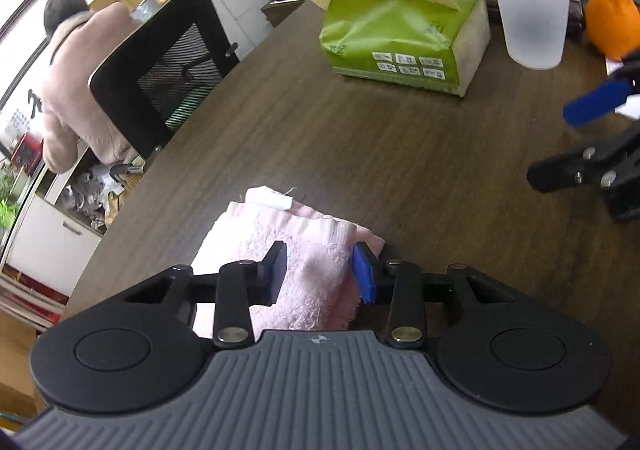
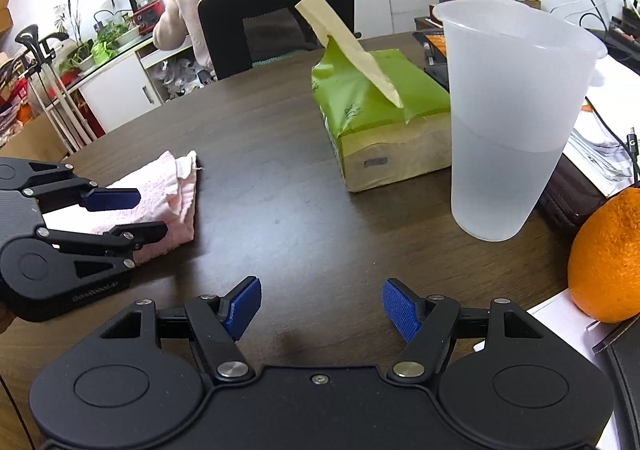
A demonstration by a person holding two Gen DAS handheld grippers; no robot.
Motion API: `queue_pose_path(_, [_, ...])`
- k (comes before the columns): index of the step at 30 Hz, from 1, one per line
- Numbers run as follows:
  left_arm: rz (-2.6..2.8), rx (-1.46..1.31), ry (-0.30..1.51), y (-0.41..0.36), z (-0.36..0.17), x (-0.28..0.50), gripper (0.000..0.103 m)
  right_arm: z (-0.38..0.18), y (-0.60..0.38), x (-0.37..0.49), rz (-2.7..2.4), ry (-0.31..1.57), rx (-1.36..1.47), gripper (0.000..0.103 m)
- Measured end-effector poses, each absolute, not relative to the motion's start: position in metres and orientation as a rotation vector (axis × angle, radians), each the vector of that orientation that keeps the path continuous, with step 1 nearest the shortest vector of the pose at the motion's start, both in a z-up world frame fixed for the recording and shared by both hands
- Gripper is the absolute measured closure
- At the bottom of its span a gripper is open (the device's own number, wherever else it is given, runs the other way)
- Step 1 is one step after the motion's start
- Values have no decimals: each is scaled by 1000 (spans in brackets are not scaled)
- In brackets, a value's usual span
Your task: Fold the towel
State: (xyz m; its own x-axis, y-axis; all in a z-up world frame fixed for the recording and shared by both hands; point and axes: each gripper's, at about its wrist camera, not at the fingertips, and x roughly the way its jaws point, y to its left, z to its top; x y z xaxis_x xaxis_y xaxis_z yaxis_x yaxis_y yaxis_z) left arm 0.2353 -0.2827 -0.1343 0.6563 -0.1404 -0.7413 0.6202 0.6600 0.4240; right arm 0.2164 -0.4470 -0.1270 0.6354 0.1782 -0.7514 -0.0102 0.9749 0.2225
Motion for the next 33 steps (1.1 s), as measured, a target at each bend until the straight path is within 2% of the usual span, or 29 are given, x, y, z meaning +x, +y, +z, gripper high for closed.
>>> queue_pose_path(1, [-477, 728, 736, -282, -134, 236, 69, -126, -447, 217, 108, 876, 207, 37])
queue_pose_path(3, [-481, 717, 753, -281, -135, 240, 81, -126, -448, 217, 107, 874, 211, 37])
queue_pose_path(6, [-471, 671, 797, -278, -137, 250, 93, -126, -446, 219, 111, 875, 209, 37])
queue_pose_path(8, [-475, 633, 815, -276, -135, 255, 95, -126, -446, 219, 115, 875, 216, 37])
queue_pose_path(16, [-506, 426, 842, -250, -113, 262, 96, -125, -442, 220, 117, 878, 214, 37])
queue_pose_path(18, [-524, 356, 860, -240, -107, 264, 91, -124, -439, 221, 119, 880, 211, 37])
queue_pose_path(22, [-528, 290, 888, -229, -106, 268, 89, -120, -431, 222, 130, 876, 195, 37])
queue_pose_path(27, [-495, 280, 901, -221, -111, 273, 99, -117, -424, 221, 136, 868, 185, 37])
queue_pose_path(33, [-514, 249, 905, -225, -110, 275, 97, -113, -422, 216, 122, 867, 184, 37])
